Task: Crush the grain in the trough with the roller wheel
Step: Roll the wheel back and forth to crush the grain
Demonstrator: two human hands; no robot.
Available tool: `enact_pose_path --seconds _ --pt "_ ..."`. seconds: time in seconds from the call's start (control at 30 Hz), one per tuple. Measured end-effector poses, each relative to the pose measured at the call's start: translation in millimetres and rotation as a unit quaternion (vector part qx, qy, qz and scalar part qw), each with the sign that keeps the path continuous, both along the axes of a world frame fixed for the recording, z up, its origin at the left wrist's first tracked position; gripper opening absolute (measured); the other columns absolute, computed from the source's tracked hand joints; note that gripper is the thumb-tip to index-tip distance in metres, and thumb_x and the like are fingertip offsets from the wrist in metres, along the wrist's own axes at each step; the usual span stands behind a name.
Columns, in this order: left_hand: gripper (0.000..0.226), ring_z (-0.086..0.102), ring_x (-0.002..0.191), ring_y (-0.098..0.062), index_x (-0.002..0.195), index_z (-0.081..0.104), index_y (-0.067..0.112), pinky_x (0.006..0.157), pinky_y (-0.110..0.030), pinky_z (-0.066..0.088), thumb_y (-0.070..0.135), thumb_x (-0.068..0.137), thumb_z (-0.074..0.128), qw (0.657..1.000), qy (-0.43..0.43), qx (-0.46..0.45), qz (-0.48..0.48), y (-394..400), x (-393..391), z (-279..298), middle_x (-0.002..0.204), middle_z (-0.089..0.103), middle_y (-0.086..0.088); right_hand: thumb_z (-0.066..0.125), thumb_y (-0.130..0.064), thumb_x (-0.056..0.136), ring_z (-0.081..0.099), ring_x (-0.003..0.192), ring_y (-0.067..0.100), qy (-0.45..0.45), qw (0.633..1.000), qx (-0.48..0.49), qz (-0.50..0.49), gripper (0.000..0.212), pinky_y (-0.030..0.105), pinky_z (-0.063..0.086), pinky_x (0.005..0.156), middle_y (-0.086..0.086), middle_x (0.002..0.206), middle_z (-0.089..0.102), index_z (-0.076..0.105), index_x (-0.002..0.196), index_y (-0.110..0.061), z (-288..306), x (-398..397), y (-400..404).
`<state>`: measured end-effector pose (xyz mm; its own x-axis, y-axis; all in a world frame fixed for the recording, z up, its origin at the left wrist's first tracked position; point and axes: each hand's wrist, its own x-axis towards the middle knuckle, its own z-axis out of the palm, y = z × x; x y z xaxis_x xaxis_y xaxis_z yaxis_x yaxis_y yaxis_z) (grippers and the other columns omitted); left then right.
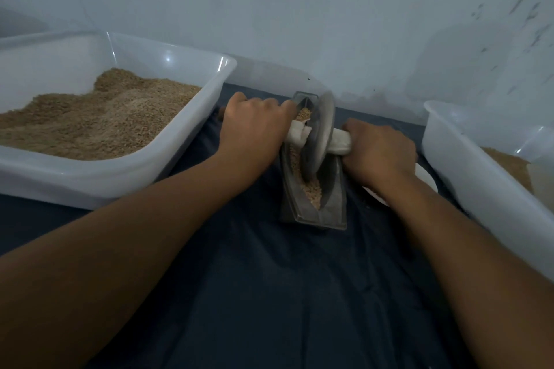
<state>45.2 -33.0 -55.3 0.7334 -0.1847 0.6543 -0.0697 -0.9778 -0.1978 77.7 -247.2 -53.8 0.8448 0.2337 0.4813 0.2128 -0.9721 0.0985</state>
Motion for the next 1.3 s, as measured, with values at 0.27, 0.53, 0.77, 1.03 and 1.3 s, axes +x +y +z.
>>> enact_pose_path --seconds 0.27,0.53,0.77,1.03,1.3 --pt "0.017 0.04 0.061 -0.021 0.086 0.039 0.023 0.067 -0.036 0.027 0.013 0.092 0.052 1.0 -0.01 -0.02 -0.003 2.8 19.8 -0.9 0.072 0.046 0.001 0.063 -0.04 0.08 0.05 0.066 0.018 0.116 0.993 -0.03 0.014 0.011 0.027 0.031 0.051 -0.01 0.076 0.056 0.053 0.085 -0.04 16.9 25.3 2.8" --pt "0.011 0.048 0.06 -0.025 0.09 0.048 0.019 0.066 -0.039 0.035 0.008 0.093 0.047 1.0 -0.006 -0.009 0.003 0.9 35.0 3.1 0.074 0.051 -0.003 0.068 -0.03 0.079 0.053 0.068 0.011 0.199 0.979 -0.033 0.039 0.014 0.028 0.04 0.054 -0.007 0.082 0.06 0.058 0.087 -0.034 27.6 47.7 3.2" --pt "0.01 0.048 0.063 -0.025 0.096 0.052 0.016 0.068 -0.039 0.034 0.008 0.095 0.046 1.0 -0.017 0.0 0.002 0.8 37.3 2.4 0.075 0.048 -0.003 0.069 -0.03 0.08 0.055 0.069 0.012 0.209 0.977 -0.018 0.041 0.013 0.029 0.042 0.055 -0.006 0.082 0.06 0.058 0.085 -0.035 27.7 51.6 1.8" --pt "0.01 0.043 0.065 -0.022 0.094 0.05 0.018 0.068 -0.037 0.027 0.009 0.09 0.05 0.999 -0.026 -0.024 -0.005 0.6 24.0 -0.8 0.082 0.06 -0.004 0.062 -0.042 0.083 0.052 0.068 0.02 0.102 0.994 -0.022 0.022 0.009 0.026 0.03 0.051 -0.006 0.08 0.059 0.058 0.09 -0.039 18.0 31.4 3.6" --pt "0.025 0.039 0.062 -0.021 0.089 0.034 0.023 0.067 -0.037 0.027 0.01 0.087 0.055 1.0 -0.027 -0.013 -0.002 -1.5 2.0 -2.0 0.073 0.043 0.0 0.057 -0.042 0.084 0.047 0.06 0.026 -0.018 1.0 0.009 0.013 0.018 0.033 0.038 0.056 -0.003 0.066 0.051 0.049 0.085 -0.027 -3.0 4.0 2.5"
